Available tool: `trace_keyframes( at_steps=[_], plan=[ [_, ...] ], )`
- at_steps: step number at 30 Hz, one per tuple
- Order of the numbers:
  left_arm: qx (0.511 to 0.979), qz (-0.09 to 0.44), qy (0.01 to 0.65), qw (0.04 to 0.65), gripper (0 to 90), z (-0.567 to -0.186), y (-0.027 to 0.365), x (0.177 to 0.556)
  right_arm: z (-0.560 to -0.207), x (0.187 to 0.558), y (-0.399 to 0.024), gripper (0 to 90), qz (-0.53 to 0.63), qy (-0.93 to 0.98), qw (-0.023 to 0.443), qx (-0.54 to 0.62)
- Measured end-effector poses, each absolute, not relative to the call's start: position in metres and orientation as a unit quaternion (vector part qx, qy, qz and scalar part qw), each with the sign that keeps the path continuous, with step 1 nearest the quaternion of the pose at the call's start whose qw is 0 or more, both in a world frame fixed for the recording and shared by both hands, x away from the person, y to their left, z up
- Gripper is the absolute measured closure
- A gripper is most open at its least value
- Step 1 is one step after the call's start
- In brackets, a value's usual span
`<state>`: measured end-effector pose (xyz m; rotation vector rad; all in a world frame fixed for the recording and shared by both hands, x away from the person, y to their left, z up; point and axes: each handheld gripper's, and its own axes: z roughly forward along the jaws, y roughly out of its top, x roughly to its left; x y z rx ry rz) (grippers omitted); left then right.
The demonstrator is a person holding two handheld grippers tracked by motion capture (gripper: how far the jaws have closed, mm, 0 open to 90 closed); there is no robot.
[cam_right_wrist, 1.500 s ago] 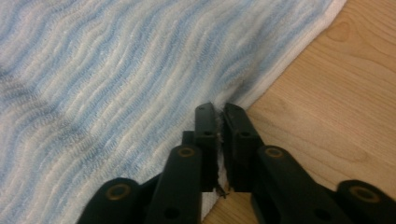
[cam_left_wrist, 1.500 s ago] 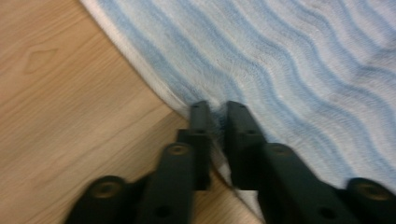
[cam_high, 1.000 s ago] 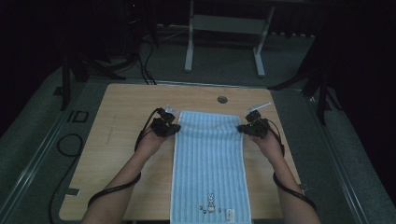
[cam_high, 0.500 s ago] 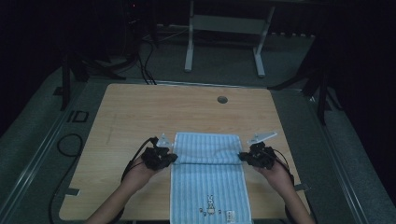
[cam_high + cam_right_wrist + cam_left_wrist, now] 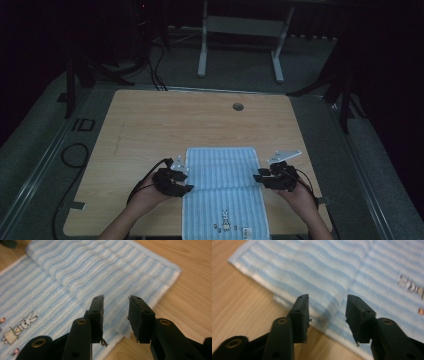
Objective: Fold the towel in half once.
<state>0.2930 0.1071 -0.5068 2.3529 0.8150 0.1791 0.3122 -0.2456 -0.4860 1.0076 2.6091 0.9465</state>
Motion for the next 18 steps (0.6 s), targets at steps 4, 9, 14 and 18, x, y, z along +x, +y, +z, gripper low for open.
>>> trace_keyframes(
  at_steps=[4, 9, 14, 18],
  plan=[
    [0.898, 0.068, 0.307, 0.307, 53.1, -0.513, 0.1, 0.3, -0.503, 0.317, -0.233, 61.8, 0.291, 0.893, 0.093, 0.331],
    [0.907, 0.066, 0.305, 0.282, 53.3, -0.527, 0.093, 0.308, -0.522, 0.325, -0.227, 60.5, 0.258, 0.906, 0.096, 0.321],
    [0.906, 0.058, 0.31, 0.282, 54.1, -0.534, 0.091, 0.319, -0.53, 0.334, -0.227, 59.0, 0.257, 0.905, 0.09, 0.326],
    [0.902, 0.058, 0.319, 0.286, 54.1, -0.534, 0.089, 0.332, -0.53, 0.35, -0.231, 56.3, 0.259, 0.903, 0.084, 0.333]
  ],
)
